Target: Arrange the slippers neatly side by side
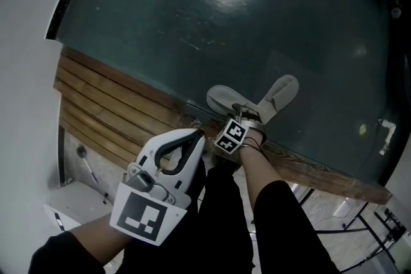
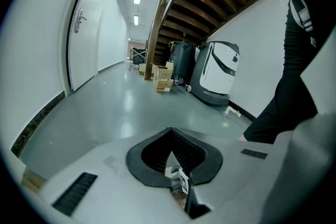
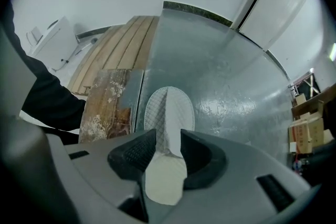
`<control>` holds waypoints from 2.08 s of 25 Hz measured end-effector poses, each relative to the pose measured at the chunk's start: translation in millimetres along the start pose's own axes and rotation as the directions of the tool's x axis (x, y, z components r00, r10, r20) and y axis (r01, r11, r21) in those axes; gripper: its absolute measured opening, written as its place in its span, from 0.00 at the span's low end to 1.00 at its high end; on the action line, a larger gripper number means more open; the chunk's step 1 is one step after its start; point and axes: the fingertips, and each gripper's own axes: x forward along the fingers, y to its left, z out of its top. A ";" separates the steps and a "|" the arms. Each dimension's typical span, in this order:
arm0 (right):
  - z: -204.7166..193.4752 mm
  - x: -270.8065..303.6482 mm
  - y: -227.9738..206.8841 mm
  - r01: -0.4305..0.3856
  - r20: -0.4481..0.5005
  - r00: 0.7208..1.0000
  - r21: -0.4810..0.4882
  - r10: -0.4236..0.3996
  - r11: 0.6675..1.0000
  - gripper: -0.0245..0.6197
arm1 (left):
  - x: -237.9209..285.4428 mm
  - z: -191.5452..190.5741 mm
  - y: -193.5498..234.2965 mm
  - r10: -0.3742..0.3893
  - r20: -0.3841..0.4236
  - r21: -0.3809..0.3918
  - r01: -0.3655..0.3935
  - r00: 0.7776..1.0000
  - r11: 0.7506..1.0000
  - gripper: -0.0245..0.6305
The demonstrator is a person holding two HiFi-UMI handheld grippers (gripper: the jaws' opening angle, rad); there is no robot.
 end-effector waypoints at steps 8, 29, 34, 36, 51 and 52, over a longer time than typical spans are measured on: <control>-9.4 23.6 2.8 0.023 -0.059 0.998 -0.021 -0.024 1.000 0.23 | 9.7 2.8 8.2 0.030 0.017 -0.034 -0.029 0.999 0.999 0.04; -172.3 -60.7 -66.1 0.233 -0.183 0.970 0.503 -0.161 0.832 0.05 | 47.5 60.7 -74.5 -0.082 0.051 0.001 0.083 0.995 0.997 0.04; -239.5 -70.0 -77.1 0.283 -0.237 0.958 0.671 -0.164 0.685 0.05 | 70.6 64.5 -103.5 -0.134 0.025 0.033 0.133 0.991 0.991 0.04; -260.3 -67.6 -77.8 0.283 -0.242 0.959 0.744 -0.151 0.605 0.05 | 82.9 63.0 -116.0 -0.154 0.010 0.045 0.153 0.988 0.987 0.04; -314.2 -41.5 -70.8 0.143 -0.153 0.986 0.979 -0.060 -0.142 0.05 | 115.8 56.0 -167.5 -0.243 -0.049 0.074 0.247 0.969 0.966 0.04; -314.9 -38.6 -73.5 0.128 -0.142 0.988 0.974 -0.066 -0.187 0.05 | 116.7 54.5 -168.1 -0.244 -0.052 0.073 0.248 0.968 0.966 0.04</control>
